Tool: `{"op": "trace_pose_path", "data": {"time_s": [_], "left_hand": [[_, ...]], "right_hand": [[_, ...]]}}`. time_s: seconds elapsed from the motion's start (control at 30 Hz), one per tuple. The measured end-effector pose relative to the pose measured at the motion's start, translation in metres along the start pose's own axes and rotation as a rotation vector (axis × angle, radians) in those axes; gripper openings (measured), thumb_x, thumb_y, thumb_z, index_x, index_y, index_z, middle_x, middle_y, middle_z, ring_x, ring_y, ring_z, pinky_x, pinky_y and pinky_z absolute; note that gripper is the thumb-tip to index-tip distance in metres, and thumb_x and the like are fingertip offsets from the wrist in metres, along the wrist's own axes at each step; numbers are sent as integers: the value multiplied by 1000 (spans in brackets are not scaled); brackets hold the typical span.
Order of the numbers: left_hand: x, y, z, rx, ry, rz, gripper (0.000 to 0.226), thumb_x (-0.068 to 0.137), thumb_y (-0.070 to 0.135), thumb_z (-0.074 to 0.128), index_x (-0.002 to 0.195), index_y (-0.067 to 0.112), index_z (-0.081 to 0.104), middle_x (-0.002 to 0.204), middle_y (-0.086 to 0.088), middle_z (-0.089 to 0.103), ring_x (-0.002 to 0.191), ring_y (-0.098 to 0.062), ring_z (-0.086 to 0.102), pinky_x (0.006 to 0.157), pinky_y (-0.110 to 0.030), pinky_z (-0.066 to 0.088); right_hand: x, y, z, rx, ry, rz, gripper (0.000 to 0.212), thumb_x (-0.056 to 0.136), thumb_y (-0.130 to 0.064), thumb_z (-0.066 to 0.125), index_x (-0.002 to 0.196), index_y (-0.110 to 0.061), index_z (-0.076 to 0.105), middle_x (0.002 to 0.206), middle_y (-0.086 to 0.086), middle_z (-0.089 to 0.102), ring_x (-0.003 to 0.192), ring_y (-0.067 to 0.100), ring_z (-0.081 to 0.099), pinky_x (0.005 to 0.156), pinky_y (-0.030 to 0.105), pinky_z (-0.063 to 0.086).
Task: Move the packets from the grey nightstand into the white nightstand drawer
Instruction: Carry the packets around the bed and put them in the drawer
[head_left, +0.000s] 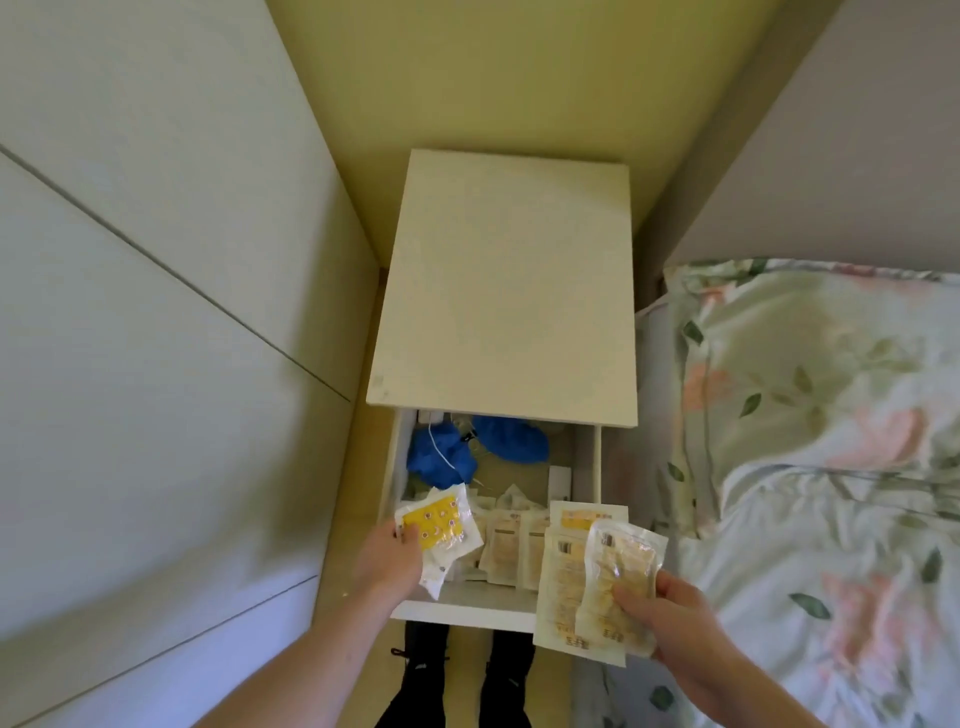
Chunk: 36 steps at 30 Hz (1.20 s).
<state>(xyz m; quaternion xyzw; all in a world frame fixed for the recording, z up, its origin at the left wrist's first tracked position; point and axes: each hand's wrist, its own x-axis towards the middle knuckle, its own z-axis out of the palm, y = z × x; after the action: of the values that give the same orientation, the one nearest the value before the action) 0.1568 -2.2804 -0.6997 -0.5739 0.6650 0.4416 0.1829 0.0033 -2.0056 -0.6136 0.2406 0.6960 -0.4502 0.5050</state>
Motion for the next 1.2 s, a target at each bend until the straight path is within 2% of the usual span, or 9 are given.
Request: {"op": "trace_pose_path", "data": {"time_s": [0.2,0.33,0.5,0.63,0.77,0.9,1.0,1.07,1.2], "left_hand": [[43,-10,24,302,110,126,22,106,29,47,107,19,66,90,3,62,82,-19,60,68,-31,49],[46,-8,22,575,90,161,18,103,26,54,90,18,63,86,3,61,77,-17,56,60,-25,40],[50,2,25,817,32,149,16,97,17,59,110,15,68,109,-4,66,99,-22,64,69,-29,45],[54,9,24,899,-14,118,17,97,17,62,112,17,69,109,-2,66,100,-19,65,70,-26,48],[50,15,17,778,-22,124,15,94,25,64,105,16,69,102,-1,65,95,-20,64,73,-27,54],[44,18,11,597,-14,251,28,92,31,64,68,18,68,77,5,69,71,-11,67,64,-30,61],[30,23,12,392,18,392,42,86,19,71,48,17,54,49,7,54,51,-5,55,59,-27,54],[20,29,16,261,-18,423,35,82,8,70,55,18,50,53,7,49,53,-7,49,59,-23,45],[8,42,34,160,-200,346,23,91,3,59,95,21,47,90,-1,58,72,-17,58,55,-26,46]], "right_hand": [[53,18,13,-54,0,27,20,97,-5,66,116,-9,69,101,10,80,92,30,78,87,53,61],[60,27,17,-58,4,31,19,97,-4,66,115,-9,69,99,9,80,90,28,78,86,50,61],[53,30,19,-48,7,29,16,96,-1,65,111,-8,67,92,7,81,83,26,79,65,38,64],[48,31,15,-46,-4,25,17,96,-1,66,112,-7,67,93,7,80,84,25,79,67,38,63],[47,30,8,-44,-19,18,19,96,-2,66,114,-7,68,97,7,80,88,26,79,76,43,62],[48,30,0,-14,-29,25,21,96,-2,65,116,-7,67,100,8,80,90,27,78,80,44,62],[50,31,-3,9,-42,27,22,97,-2,65,118,-7,67,101,9,80,91,27,78,81,45,62],[51,32,-5,34,-61,30,23,97,-3,64,120,-8,66,103,10,80,93,27,78,79,42,63],[54,33,-8,96,-111,40,24,98,-2,62,121,-6,65,106,12,79,95,29,77,69,36,64]]}}
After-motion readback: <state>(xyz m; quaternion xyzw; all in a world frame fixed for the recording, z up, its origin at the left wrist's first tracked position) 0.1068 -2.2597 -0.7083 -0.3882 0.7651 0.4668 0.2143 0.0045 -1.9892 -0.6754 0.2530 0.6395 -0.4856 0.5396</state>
